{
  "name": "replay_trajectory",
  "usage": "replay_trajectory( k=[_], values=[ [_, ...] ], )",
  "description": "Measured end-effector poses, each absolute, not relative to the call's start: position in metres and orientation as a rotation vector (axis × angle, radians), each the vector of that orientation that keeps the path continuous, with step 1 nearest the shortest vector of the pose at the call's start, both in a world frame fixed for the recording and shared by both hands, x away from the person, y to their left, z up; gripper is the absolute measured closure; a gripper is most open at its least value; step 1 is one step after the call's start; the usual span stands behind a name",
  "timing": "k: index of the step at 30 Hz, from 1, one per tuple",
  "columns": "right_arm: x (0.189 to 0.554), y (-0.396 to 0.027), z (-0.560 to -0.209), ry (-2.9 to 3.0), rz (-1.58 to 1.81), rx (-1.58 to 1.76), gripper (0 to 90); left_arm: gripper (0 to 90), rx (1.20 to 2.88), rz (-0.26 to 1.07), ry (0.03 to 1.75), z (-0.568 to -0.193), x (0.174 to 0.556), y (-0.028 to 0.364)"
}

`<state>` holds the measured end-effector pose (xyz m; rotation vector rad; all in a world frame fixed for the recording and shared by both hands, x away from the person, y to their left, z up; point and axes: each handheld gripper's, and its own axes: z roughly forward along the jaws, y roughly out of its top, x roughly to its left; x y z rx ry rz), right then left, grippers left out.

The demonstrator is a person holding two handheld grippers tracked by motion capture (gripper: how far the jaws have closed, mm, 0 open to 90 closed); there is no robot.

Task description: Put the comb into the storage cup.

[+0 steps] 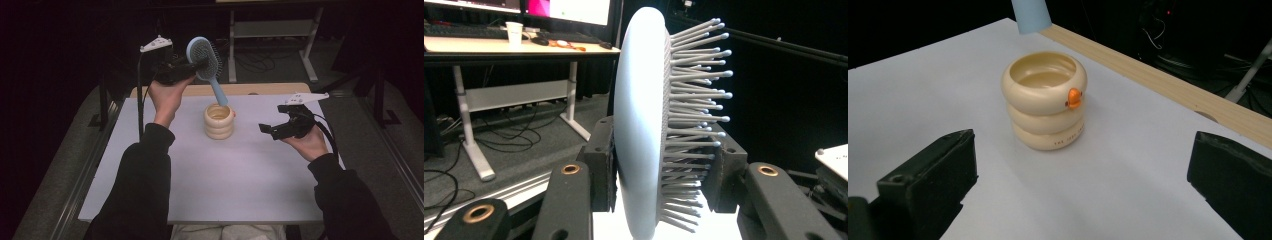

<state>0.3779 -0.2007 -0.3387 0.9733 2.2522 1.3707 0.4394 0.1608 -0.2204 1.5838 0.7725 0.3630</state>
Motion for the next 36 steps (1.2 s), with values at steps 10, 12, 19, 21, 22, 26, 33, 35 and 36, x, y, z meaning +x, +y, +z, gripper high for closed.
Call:
replay_trajectory(
  k=[10, 12, 19, 21, 22, 26, 33, 35, 36],
  values=[
    [0.364, -0.215, -0.353, 2.242, 1.390, 1.004, 0.0, 56.1, 1.592, 0.370, 0.746, -0.232, 0.441, 0.160],
    [0.361, -0.218, -0.355, 2.234, 1.398, 1.007, 0.0, 56.1, 1.596, 0.371, 0.750, -0.235, 0.442, 0.160],
    [0.351, -0.229, -0.361, 2.210, 1.395, 1.028, 0.0, 56.1, 1.622, 0.380, 0.762, -0.245, 0.445, 0.159],
    [0.349, -0.232, -0.363, 2.206, 1.393, 1.032, 0.0, 56.1, 1.620, 0.384, 0.769, -0.248, 0.445, 0.159],
    [0.348, -0.233, -0.364, 2.204, 1.394, 1.033, 0.0, 56.1, 1.614, 0.386, 0.774, -0.250, 0.445, 0.159],
    [0.344, -0.236, -0.370, 2.205, 1.391, 1.044, 0.0, 56.1, 1.612, 0.384, 0.782, -0.255, 0.447, 0.160],
    [0.341, -0.241, -0.374, 2.191, 1.396, 1.058, 0.0, 56.1, 1.622, 0.382, 0.791, -0.265, 0.449, 0.160],
    [0.340, -0.242, -0.376, 2.189, 1.394, 1.060, 0.0, 56.1, 1.621, 0.378, 0.800, -0.269, 0.450, 0.160],
    [0.340, -0.242, -0.377, 2.191, 1.391, 1.061, 0.0, 56.1, 1.624, 0.376, 0.806, -0.271, 0.450, 0.160]
  ],
)
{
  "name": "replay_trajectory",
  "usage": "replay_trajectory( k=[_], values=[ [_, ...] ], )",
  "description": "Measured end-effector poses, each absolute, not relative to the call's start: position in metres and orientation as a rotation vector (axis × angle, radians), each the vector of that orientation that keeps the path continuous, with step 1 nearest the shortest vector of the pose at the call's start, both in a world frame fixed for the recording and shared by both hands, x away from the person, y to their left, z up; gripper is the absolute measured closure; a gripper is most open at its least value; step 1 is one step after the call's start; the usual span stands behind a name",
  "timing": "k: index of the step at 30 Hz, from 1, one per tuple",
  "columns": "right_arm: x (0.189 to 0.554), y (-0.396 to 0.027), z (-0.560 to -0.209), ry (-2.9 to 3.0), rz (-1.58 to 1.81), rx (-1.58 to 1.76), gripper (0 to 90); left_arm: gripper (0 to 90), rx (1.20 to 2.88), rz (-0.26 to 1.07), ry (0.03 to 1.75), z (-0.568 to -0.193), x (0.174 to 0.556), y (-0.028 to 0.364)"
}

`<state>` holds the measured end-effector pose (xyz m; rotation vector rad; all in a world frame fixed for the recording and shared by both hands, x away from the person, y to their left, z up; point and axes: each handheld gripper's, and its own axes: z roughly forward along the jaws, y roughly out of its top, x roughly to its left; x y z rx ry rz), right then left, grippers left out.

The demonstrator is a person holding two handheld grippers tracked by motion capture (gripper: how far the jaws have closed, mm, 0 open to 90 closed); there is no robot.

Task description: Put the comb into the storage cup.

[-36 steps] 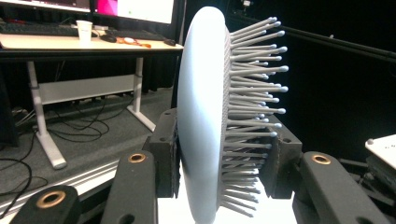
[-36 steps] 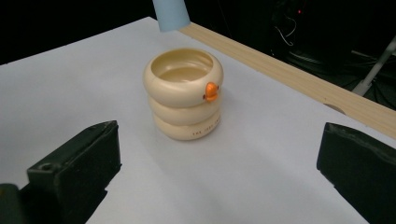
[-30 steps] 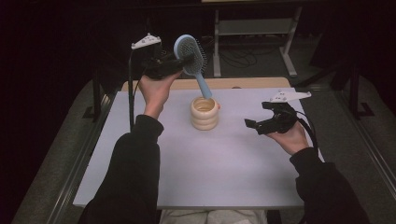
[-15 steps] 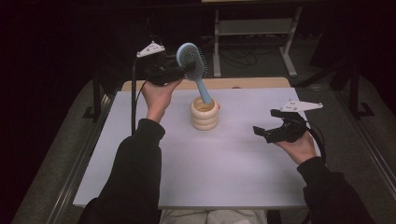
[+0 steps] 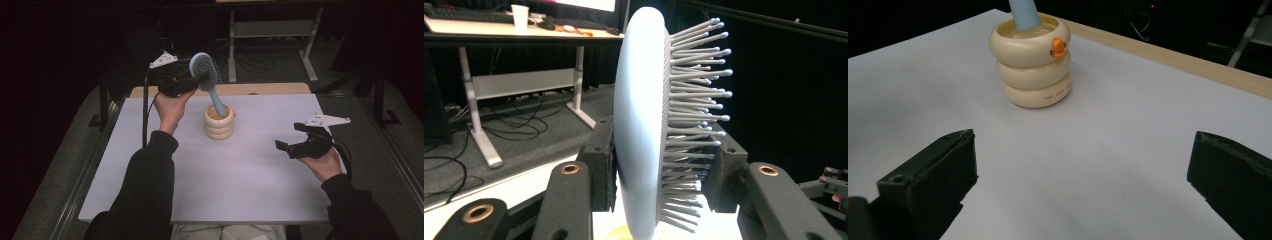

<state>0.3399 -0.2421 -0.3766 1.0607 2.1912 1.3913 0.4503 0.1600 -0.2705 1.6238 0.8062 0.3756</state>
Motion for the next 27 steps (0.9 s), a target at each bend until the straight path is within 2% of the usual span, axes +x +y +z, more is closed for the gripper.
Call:
replay_trajectory(
  k=[16, 27],
  values=[
    [0.335, -0.245, -0.382, 2.199, 1.381, 1.056, 0.0, 56.1, 1.598, 0.341, 0.834, -0.302, 0.457, 0.159],
    [0.331, -0.252, -0.382, 2.185, 1.409, 1.077, 0.0, 56.2, 1.543, 0.290, 0.925, -0.333, 0.466, 0.161]
  ],
)
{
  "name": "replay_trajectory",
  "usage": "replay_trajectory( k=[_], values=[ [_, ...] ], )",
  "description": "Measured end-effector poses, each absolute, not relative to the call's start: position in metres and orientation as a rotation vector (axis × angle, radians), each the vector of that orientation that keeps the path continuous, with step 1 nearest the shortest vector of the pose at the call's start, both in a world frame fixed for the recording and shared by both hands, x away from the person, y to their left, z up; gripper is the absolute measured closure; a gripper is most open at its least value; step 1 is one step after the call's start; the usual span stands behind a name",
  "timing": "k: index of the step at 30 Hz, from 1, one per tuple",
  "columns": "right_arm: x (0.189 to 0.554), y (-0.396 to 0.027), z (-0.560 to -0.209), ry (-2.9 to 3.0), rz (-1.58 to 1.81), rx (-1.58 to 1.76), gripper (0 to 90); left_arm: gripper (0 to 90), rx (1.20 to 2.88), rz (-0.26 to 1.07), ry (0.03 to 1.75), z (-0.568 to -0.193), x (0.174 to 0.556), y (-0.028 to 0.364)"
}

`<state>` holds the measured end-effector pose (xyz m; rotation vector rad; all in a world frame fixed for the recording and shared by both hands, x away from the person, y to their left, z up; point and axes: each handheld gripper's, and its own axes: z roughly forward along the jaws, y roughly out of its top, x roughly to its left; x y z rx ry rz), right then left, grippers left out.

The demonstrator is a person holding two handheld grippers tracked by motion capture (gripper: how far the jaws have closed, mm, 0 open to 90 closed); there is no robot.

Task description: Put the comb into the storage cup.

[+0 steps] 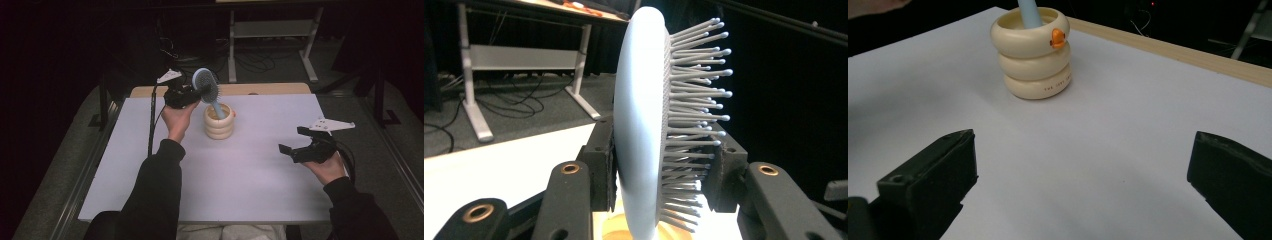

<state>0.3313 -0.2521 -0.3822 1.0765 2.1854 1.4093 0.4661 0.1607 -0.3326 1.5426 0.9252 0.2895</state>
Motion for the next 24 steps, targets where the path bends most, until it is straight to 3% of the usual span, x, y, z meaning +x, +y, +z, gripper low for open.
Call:
replay_trajectory(
  k=[24],
  values=[
    [0.327, -0.257, -0.383, 2.171, 1.418, 1.089, 0.0, 56.1, 1.465, 0.206, 1.037, -0.371, 0.475, 0.158]
  ],
)
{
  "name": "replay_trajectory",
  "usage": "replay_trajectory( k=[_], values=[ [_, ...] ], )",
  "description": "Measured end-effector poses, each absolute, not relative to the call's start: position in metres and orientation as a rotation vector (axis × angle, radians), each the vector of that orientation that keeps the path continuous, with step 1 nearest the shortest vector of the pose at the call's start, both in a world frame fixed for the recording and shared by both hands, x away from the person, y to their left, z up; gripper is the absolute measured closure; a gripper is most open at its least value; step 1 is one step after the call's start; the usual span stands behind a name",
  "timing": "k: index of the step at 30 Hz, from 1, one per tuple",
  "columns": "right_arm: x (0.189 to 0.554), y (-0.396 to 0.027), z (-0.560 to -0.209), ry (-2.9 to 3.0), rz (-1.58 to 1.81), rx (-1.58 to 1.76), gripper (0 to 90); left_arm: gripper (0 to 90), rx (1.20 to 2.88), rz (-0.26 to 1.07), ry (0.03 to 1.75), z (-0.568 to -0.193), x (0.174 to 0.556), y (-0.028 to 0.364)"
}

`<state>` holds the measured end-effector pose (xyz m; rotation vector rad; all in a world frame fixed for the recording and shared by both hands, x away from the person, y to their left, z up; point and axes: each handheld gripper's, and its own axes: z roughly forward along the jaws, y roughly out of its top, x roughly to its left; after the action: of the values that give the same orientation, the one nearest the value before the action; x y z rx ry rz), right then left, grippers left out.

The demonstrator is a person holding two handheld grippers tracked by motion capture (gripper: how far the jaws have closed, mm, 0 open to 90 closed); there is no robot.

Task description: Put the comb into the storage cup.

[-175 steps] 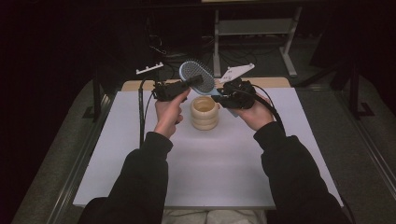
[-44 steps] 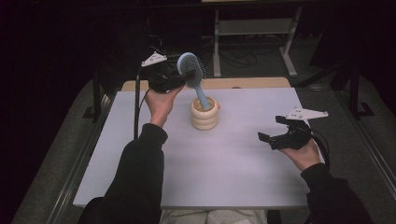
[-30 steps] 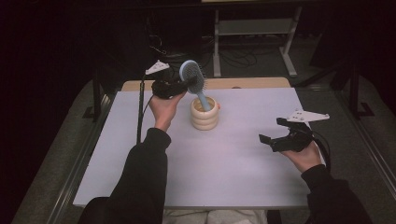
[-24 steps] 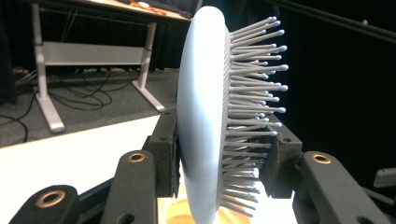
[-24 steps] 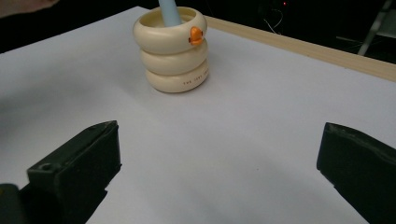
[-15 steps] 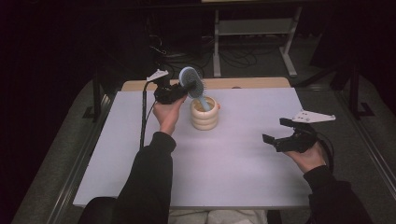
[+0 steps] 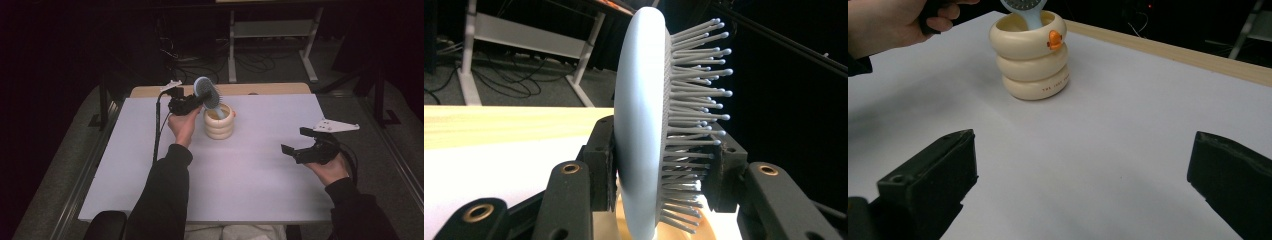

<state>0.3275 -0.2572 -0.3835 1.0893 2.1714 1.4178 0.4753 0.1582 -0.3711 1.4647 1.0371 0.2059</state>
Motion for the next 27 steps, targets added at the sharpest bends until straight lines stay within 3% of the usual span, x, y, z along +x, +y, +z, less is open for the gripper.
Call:
replay_trajectory(
  k=[10, 21, 27],
  values=[
    [0.3276, -0.2550, -0.3853, 2.183, 1.408, 1.077, 0.0, 53.5, 1.483, 0.205, 1.048, -0.3719, 0.4749, 0.1636],
    [0.3273, -0.2542, -0.3860, 2.189, 1.392, 1.067, 0.0, 43.3, 1.543, 0.217, 1.032, -0.3709, 0.4740, 0.1676],
    [0.3275, -0.2521, -0.3877, 2.209, 1.370, 1.061, 0.0, 27.1, 1.595, 0.306, 0.999, -0.3678, 0.4701, 0.1680]
  ],
)
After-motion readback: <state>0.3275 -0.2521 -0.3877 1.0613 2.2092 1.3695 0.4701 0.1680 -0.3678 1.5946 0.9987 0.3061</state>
